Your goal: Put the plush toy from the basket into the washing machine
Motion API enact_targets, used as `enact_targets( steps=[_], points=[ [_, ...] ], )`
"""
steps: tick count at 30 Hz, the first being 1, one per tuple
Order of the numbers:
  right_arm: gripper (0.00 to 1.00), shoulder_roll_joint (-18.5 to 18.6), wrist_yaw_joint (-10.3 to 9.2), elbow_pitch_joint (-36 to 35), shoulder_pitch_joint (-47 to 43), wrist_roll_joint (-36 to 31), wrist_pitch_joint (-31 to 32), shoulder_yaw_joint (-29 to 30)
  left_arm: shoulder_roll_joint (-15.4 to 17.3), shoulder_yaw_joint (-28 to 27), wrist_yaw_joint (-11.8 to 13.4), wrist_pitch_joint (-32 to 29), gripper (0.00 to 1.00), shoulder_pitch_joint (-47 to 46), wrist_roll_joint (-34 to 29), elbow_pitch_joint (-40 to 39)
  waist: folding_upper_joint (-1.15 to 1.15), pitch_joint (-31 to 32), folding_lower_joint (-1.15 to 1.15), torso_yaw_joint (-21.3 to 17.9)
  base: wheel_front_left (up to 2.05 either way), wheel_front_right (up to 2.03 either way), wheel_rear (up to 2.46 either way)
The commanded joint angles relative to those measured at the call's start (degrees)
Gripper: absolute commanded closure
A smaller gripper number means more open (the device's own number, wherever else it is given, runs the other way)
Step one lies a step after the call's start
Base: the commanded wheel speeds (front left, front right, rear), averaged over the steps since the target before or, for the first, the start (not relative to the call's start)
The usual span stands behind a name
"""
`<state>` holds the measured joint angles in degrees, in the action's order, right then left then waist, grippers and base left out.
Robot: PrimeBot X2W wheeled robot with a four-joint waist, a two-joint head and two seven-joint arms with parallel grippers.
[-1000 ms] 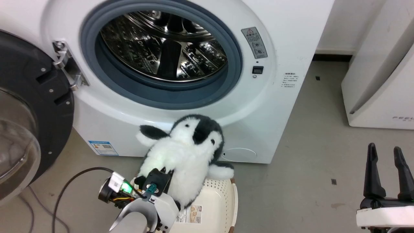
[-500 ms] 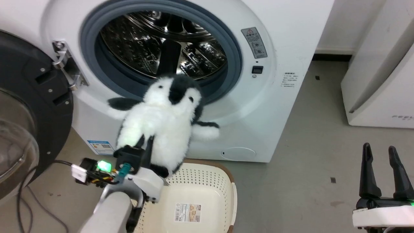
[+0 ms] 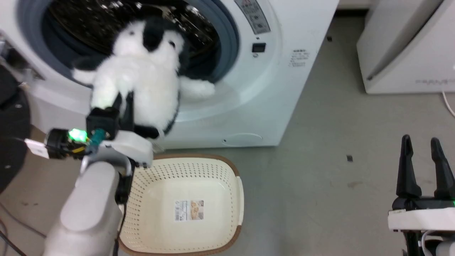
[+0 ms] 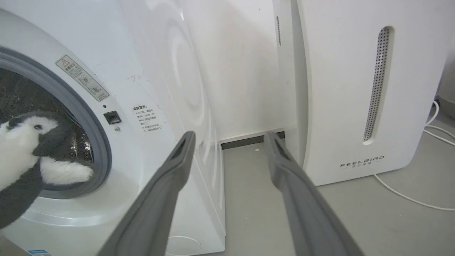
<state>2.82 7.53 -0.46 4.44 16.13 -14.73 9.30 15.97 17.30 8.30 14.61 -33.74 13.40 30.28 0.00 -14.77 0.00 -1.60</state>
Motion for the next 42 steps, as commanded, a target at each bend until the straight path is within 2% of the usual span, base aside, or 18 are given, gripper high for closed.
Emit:
enact_targets(
  steps=[1, 12, 29, 42],
  points=[
    [0.0, 0.1, -0.04, -0.2, 1.0, 0.1, -0.3, -0.1, 0.3, -0.6, -0.2, 0.4, 1.0, -1.6, -0.5, -0.1, 0.0, -2.3, 0.0, -1.9, 0.0, 0.0, 0.0],
    [0.0, 0.1, -0.04, -0.5, 5.5, 1.5, -0.3, -0.9, 2.1, -5.6, -0.9, 0.4, 1.0, -11.0, -2.4, 2.4, 0.0, -9.8, 0.0, -6.5, 0.0, 0.0, 0.0],
    [0.0, 0.1, -0.04, -1.2, 10.6, 4.2, -0.3, -1.8, 9.1, -11.2, -3.0, 0.4, 1.0, -28.5, -2.7, 9.7, 0.0, -21.1, 0.0, -11.8, 0.0, 0.0, 0.0],
    [0.0, 0.1, -0.04, -1.4, 13.1, 6.1, -0.3, -3.6, 12.8, -10.1, -3.7, 0.4, 1.0, -43.8, -5.1, 17.3, 0.0, -27.7, 0.0, -14.7, 0.0, 0.0, 0.0]
  ],
)
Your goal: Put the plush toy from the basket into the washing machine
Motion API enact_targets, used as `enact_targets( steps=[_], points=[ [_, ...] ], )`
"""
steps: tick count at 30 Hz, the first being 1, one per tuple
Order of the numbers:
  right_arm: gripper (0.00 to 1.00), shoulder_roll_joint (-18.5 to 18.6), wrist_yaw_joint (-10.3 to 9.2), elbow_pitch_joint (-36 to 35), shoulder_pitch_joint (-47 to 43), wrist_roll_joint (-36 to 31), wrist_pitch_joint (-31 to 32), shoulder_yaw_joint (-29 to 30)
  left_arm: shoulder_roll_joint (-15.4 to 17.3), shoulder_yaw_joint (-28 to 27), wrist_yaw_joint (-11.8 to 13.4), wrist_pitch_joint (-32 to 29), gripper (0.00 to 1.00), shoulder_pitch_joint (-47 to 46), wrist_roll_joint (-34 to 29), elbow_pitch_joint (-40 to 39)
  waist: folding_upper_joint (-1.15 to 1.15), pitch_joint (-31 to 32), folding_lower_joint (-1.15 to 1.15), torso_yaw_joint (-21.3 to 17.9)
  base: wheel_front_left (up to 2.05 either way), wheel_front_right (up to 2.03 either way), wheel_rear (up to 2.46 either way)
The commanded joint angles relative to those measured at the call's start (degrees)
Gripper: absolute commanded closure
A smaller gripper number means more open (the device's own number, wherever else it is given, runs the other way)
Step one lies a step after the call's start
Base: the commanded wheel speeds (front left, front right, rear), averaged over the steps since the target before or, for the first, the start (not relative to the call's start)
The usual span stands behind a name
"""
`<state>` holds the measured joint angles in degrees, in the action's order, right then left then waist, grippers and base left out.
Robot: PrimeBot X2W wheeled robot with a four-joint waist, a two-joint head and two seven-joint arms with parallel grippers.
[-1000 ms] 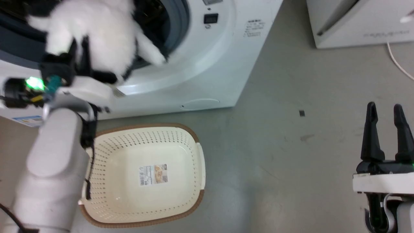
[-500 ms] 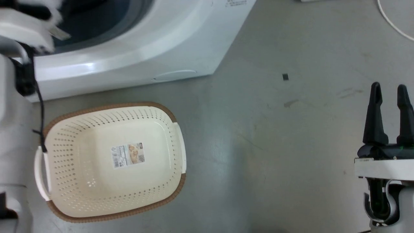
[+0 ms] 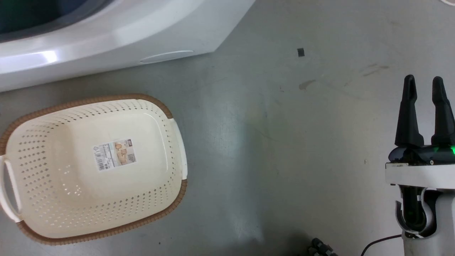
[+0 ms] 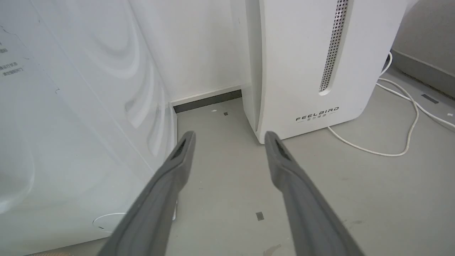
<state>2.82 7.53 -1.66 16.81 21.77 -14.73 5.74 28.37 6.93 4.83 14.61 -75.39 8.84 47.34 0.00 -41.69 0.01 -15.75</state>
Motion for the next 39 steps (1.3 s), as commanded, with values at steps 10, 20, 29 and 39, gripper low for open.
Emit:
enact_targets(
  steps=[10, 20, 29, 39],
  points=[
    [0.0, 0.1, -0.04, -0.2, 1.0, 1.0, -0.3, -1.2, 1.7, 2.2, -0.3, 0.4, 1.0, -9.0, -2.2, 5.2, 0.0, -2.8, -0.01, -2.2, 0.0, 0.0, 0.0],
    [0.0, 0.1, -0.04, -0.4, 0.6, 1.0, -0.3, -1.4, 2.1, 3.8, 0.3, 0.4, 0.0, -10.8, -3.3, 7.0, 0.0, -3.0, -0.01, -2.1, 0.0, 0.0, 0.0],
    [0.0, 0.1, -0.04, -0.1, 0.6, 0.3, -0.3, -1.3, 0.2, 3.1, -1.0, 0.4, 0.0, -8.2, -0.7, 11.1, 0.0, -1.2, -0.01, -0.8, 0.0, 0.0, 0.0],
    [0.0, 0.1, -0.04, 1.0, -0.7, -1.3, -0.3, -1.9, -1.9, 0.9, -1.6, 0.4, 0.0, 0.9, 2.3, 10.0, 0.0, 4.9, -0.01, 0.9, 0.0, 0.0, 0.0]
  ],
)
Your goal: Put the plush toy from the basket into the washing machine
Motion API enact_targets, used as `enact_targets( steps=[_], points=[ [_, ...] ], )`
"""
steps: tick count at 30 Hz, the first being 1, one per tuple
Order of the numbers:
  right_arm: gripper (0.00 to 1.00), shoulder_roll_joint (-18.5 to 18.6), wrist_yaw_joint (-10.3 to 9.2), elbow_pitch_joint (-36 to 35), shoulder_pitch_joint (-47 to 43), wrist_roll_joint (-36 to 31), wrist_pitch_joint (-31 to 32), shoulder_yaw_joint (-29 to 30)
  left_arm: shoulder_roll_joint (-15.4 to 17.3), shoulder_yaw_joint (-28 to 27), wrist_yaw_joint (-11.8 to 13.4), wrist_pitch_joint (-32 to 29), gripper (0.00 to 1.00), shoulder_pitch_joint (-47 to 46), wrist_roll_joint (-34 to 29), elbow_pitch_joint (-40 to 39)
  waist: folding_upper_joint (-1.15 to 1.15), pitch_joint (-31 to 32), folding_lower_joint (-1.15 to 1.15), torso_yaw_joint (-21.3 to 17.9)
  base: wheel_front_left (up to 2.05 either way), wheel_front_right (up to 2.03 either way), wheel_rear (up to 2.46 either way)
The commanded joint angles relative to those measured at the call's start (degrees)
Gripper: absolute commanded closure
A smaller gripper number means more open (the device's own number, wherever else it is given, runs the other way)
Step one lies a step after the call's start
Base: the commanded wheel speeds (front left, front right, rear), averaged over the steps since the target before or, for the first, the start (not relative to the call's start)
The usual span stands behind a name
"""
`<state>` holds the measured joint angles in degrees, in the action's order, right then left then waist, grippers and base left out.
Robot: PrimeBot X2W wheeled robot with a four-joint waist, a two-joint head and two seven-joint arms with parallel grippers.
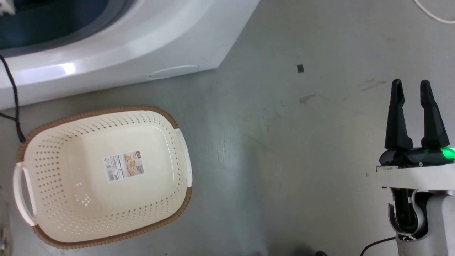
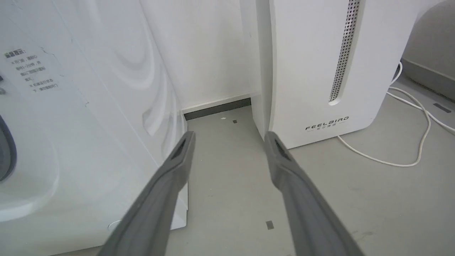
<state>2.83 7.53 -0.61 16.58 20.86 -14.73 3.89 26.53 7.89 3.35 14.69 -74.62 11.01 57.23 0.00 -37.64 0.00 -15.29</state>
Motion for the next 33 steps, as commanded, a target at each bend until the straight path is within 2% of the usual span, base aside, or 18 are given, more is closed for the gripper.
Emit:
enact_targets(
  steps=[1, 14, 20, 28, 33],
  points=[
    [0.0, 0.0, -0.04, 0.1, -0.6, -0.5, -0.3, -0.1, -0.1, -0.3, -0.1, 0.3, 0.0, 1.3, 0.2, -0.5, 0.0, 1.5, 0.0, 0.6, 0.0, 0.0, 0.0],
    [0.0, 0.0, -0.04, 1.6, -3.4, -2.0, -0.3, -0.3, -3.5, -2.8, 0.3, 0.3, 0.0, 16.5, 0.4, -10.2, 0.0, 9.0, 0.0, 3.7, 0.0, 0.0, 0.0],
    [0.0, 0.0, -0.04, 1.9, -4.5, -2.5, -0.3, 0.0, -6.1, -3.8, 0.7, 0.3, 0.0, 23.6, -0.1, -15.2, 0.0, 12.4, 0.0, 6.0, 0.0, 0.0, 0.0],
    [0.0, 0.0, -0.04, 2.0, -6.2, -3.3, -0.3, -0.3, -9.8, -5.1, 2.4, 0.3, 0.0, 34.3, -2.7, -26.4, 0.0, 17.4, 0.0, 8.7, 0.0, 0.0, 0.0],
    [0.0, 0.0, -0.04, 2.0, -8.0, -4.1, -0.3, -0.3, -11.9, -5.8, 2.1, 0.3, 0.0, 41.2, -3.8, -31.9, 0.0, 20.9, 0.0, 10.2, 0.0, 0.0, 0.0]
  ],
)
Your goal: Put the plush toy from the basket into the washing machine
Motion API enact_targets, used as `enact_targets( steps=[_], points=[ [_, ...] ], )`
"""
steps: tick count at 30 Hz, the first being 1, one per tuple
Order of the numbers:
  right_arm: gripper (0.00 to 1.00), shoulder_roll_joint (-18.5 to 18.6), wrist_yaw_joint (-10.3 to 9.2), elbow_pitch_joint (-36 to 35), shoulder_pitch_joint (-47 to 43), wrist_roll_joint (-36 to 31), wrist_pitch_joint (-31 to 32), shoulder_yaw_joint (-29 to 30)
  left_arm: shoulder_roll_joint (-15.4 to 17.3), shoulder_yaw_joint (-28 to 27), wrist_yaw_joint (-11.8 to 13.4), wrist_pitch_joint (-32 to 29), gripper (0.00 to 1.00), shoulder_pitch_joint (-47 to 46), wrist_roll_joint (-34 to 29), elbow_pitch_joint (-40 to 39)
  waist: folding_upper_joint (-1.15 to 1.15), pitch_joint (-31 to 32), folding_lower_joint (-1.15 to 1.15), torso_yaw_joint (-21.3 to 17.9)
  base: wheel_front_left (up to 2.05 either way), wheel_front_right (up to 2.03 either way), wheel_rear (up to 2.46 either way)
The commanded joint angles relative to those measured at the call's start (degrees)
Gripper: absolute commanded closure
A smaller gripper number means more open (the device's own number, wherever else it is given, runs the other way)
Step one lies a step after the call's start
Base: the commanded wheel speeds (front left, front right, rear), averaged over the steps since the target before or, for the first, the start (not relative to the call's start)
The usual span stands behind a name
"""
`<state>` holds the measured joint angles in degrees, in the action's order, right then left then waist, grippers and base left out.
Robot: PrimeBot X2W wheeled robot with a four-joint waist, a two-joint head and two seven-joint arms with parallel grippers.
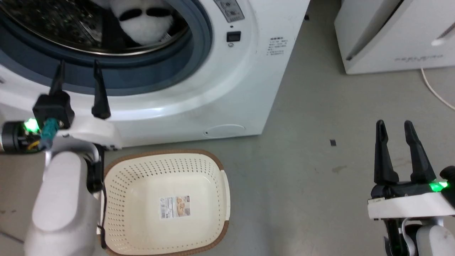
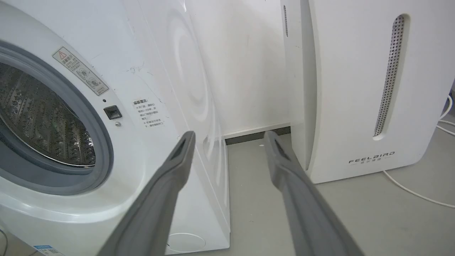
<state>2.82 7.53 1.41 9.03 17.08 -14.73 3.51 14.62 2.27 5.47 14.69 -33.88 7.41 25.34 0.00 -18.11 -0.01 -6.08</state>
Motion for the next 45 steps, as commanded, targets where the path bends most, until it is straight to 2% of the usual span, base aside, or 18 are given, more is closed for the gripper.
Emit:
enact_targets(
  steps=[1, 13, 20, 30, 39, 40, 45],
  points=[
    [0.0, 0.1, -0.04, 0.0, -0.9, -0.5, -0.3, 0.1, -0.5, -0.4, -0.1, 0.3, 0.0, 1.7, -0.3, -1.0, 0.0, 2.1, 0.01, 1.3, 0.0, 0.0, 0.0],
    [0.0, 0.1, -0.04, -0.2, -6.5, -2.5, -0.3, 1.3, -5.2, -1.8, -1.3, 0.3, 0.0, 15.4, -2.1, -7.7, 0.0, 11.2, 0.01, 4.8, 0.0, 0.0, 0.0],
    [0.0, 0.1, -0.04, 0.1, -9.7, -3.4, -0.3, 1.2, -6.5, -2.5, -0.6, 0.3, 0.0, 23.2, -3.8, -9.8, 0.0, 15.9, 0.01, 6.5, 0.0, 0.0, 0.0],
    [0.0, 0.1, -0.04, -0.2, -12.4, -3.6, -0.3, 0.9, -8.1, -3.5, -1.9, 0.3, 0.0, 32.3, -4.0, -15.3, 0.0, 19.1, 0.01, 8.3, 0.0, 0.0, 0.0],
    [0.0, 0.1, -0.04, -0.1, -13.6, -3.9, -0.3, 1.3, -9.4, -3.6, -3.1, 0.3, 0.0, 35.2, -4.1, -16.1, 0.0, 20.1, 0.01, 9.5, 0.0, 0.0, 0.0],
    [1.0, 0.0, 0.0, -0.1, -12.6, -3.5, 0.0, 1.3, -9.3, -3.4, -3.0, 0.0, 1.0, 34.9, -3.9, -15.8, 0.0, 20.1, 0.01, 9.5, 0.0, 0.0, 0.0],
    [1.0, 0.0, 0.0, -0.1, -12.5, -3.8, 0.4, 1.1, -9.3, -3.3, -3.0, -0.4, 1.0, 34.8, -3.9, -16.0, 0.0, 20.1, 0.01, 9.4, 0.0, 0.0, 0.0]
  ],
)
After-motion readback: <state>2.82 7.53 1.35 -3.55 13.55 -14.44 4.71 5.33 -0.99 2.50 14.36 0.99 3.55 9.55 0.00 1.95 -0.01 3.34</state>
